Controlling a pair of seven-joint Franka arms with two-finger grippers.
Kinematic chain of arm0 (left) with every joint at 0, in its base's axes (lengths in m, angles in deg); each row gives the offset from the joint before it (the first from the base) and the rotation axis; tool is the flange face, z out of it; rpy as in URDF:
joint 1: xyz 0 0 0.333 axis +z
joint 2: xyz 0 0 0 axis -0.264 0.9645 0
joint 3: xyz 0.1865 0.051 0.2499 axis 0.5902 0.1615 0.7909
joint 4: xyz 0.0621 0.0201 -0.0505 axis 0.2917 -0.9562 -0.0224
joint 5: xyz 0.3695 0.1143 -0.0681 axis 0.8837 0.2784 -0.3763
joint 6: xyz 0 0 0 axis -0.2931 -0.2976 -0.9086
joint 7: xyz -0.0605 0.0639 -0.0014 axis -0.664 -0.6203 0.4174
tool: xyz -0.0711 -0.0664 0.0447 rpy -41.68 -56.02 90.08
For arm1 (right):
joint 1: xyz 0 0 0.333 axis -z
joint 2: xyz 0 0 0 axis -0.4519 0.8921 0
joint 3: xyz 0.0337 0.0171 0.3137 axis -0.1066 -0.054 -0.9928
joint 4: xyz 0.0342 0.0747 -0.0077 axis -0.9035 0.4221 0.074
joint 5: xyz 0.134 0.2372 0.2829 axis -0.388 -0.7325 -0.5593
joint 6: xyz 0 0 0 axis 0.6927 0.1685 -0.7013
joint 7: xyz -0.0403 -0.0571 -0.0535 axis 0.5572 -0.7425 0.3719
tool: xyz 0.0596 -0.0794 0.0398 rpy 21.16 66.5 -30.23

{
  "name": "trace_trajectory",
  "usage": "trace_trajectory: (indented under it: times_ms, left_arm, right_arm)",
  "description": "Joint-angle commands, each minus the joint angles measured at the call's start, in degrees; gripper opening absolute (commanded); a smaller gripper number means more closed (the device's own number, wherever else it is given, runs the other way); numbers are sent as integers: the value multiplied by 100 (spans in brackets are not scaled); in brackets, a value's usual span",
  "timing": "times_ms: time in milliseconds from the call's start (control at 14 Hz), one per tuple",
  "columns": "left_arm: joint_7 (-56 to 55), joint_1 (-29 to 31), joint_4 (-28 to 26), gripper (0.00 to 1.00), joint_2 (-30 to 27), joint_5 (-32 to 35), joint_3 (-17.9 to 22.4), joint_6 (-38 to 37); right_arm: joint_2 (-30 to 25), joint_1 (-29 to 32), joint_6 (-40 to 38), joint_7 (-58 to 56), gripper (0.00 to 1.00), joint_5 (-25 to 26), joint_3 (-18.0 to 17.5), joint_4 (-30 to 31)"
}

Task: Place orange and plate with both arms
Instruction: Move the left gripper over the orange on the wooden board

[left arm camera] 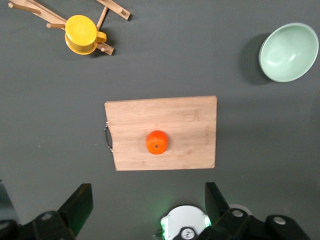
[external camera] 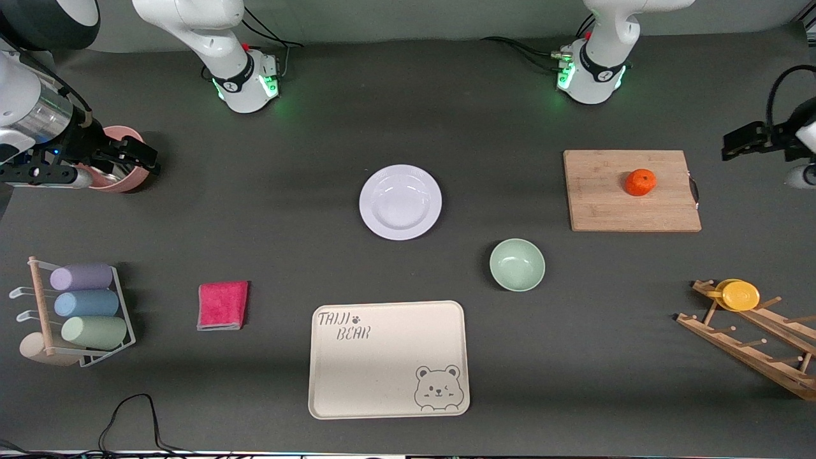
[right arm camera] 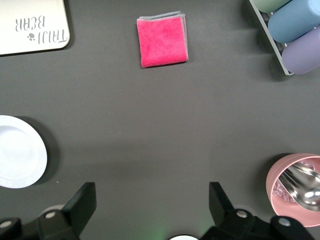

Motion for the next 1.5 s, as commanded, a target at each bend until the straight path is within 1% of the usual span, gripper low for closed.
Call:
trace_trajectory:
  times_ms: [0,214,285,428,570,641,784,927,998,1140,1212,1283,1425]
  left_arm:
    - [631,41,124,100,-86,42,499,-268]
    - [544,7,54,100,-139,42,500,-418]
    - [527,-20,-59,100,-165,51,491,-383]
    - [439,-81,-340,100,-235,112,456,-226]
    - [177,-116,-726,100,-262,112,447,-94]
    - [-104,-134,-989,100,-288,112,439,81]
    - [-246,-178,-1560,100,-411,217,439,572]
    - [-832,-318,-2167,100,-534,253,404,1082]
    - [-949,-345,-2474,100,-665,262,386,1267]
    - [-1020,-363,-3352,100,-1016,270,263,1863]
    - [-1020,-354,-3687,100,-1140,323,254,2154]
    - [-933,-319,-3986,99,-1237,349,263,2488]
    - [-933,-319,-4312,99,-1325,358,263,2762]
  right_arm:
    - [-4,-23,-70,129,100,-94,1,-1]
    - [-13,-23,-97,120,100,-94,10,16]
    - [-22,-14,-132,24,100,-85,27,25]
    - [-4,-14,-123,-161,100,-67,194,17]
    - [-4,-23,-79,-135,100,-67,212,8]
    - [-4,-23,-53,-118,100,-59,212,-1]
    - [5,-23,43,-118,100,-33,212,-10]
    - [31,-23,96,-126,100,-15,212,-10]
    - [40,-14,123,-126,100,-23,221,-1]
    - [75,-14,132,-109,100,-23,212,-36]
    - [119,-14,123,-65,100,-23,212,-115]
    - [267,21,79,22,100,-23,212,-289]
    - [286,30,35,128,100,-32,273,-388]
